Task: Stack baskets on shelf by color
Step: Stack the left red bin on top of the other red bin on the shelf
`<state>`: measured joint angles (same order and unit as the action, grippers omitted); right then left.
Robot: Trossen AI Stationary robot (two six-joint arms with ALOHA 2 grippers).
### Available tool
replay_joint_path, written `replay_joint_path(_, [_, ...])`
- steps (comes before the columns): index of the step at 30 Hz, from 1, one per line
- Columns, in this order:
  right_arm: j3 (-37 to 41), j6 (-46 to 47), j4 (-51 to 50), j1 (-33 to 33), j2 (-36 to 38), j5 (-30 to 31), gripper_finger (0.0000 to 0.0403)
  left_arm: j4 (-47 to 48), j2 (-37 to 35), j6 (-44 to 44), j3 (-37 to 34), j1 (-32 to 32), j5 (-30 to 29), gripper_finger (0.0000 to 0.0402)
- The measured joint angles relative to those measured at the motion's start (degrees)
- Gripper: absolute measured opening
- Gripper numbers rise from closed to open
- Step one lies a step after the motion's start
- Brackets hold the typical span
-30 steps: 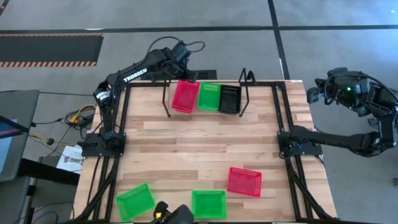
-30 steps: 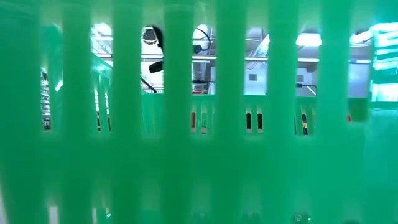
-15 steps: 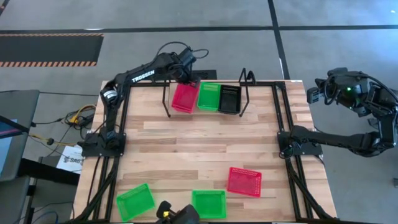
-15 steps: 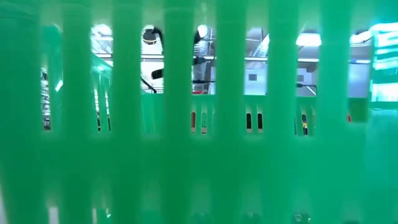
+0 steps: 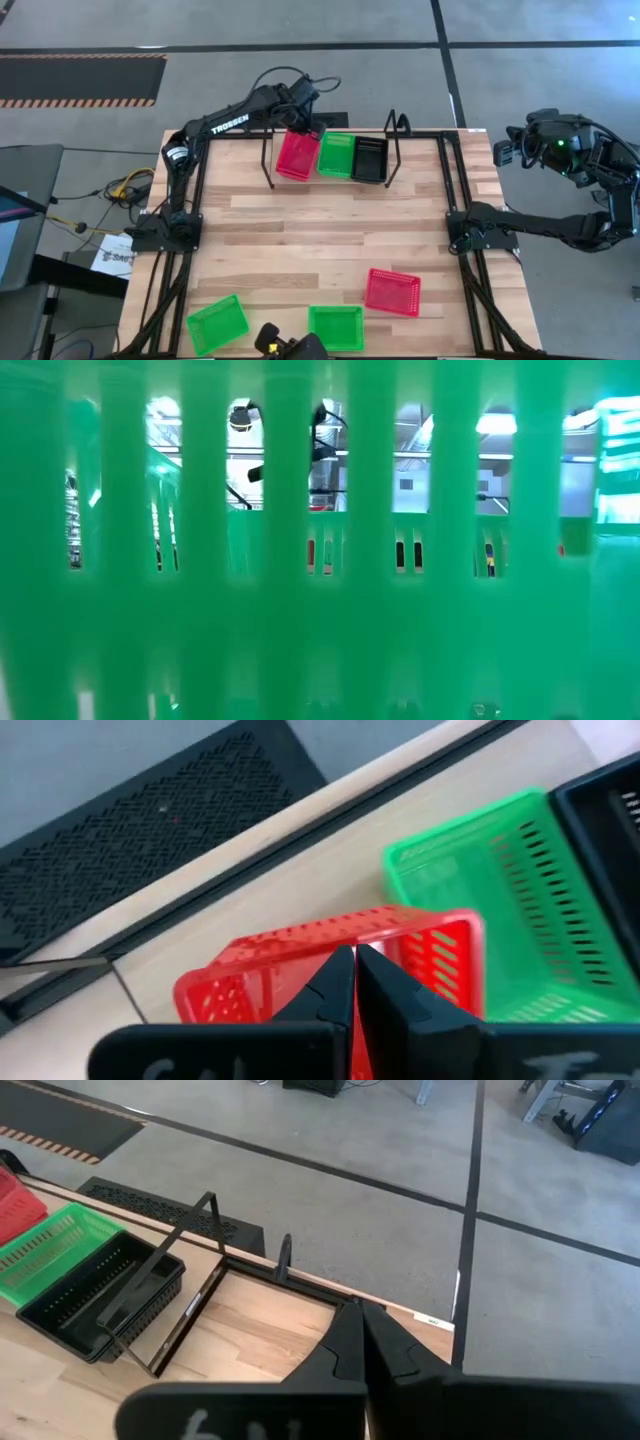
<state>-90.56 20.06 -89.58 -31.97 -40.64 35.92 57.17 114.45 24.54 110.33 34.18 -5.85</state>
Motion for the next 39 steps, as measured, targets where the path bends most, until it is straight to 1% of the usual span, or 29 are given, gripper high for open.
replay_joint_path(5, [0.0, 0.0, 0.0, 0.0, 0.0, 0.0, 0.0004, -0.6, 0.0, 1.1, -2.6, 1.2, -0.3, 0.0])
replay_joint_path(10, [0.0, 0.0, 0.0, 0.0, 0.0, -0.1, 0.0004, -1.3, 0.2, 1.4, -4.0, 2.1, 2.1, 0.0])
replay_joint_path(14, [0.0, 0.0, 0.0, 0.0, 0.0, -0.1, 0.0004, -3.2, 0.0, 1.4, -0.8, 0.9, 2.0, 0.0])
replay_joint_path(17, [0.0, 0.0, 0.0, 0.0, 0.0, -0.1, 0.0004, -4.8, -0.6, 0.1, 1.2, 0.2, -0.1, 0.0])
replay_joint_path(21, [0.0, 0.0, 0.0, 0.0, 0.0, -0.2, 0.0004, -3.0, 0.2, 0.1, 1.0, 1.3, -0.5, 0.0])
replay_joint_path(24, [0.0, 0.0, 0.0, 0.0, 0.0, -0.2, 0.0004, -3.5, 0.6, 0.1, 1.1, 1.4, -1.4, 0.0])
replay_joint_path(27, [0.0, 0.0, 0.0, 0.0, 0.0, -0.2, 0.0004, -2.2, 1.5, 0.2, 1.1, 2.0, 0.8, 0.0])
replay_joint_path(29, [0.0, 0.0, 0.0, 0.0, 0.0, -0.2, 0.0004, -3.0, 2.6, 0.2, 1.2, 2.0, 1.9, 0.0])
replay_joint_path(30, [0.0, 0.0, 0.0, 0.0, 0.0, -0.2, 0.0004, -1.6, 3.1, 0.2, 1.0, 2.0, 2.4, 0.0])
replay_joint_path(35, [0.0, 0.0, 0.0, 0.0, 0.0, -0.2, 0.0004, -0.8, 5.4, 0.2, 1.0, 1.6, 2.5, 0.0])
replay_joint_path(39, [0.0, 0.0, 0.0, 0.0, 0.0, -0.2, 0.0004, -1.4, 5.6, 0.6, 1.0, 1.4, 2.9, 0.0])
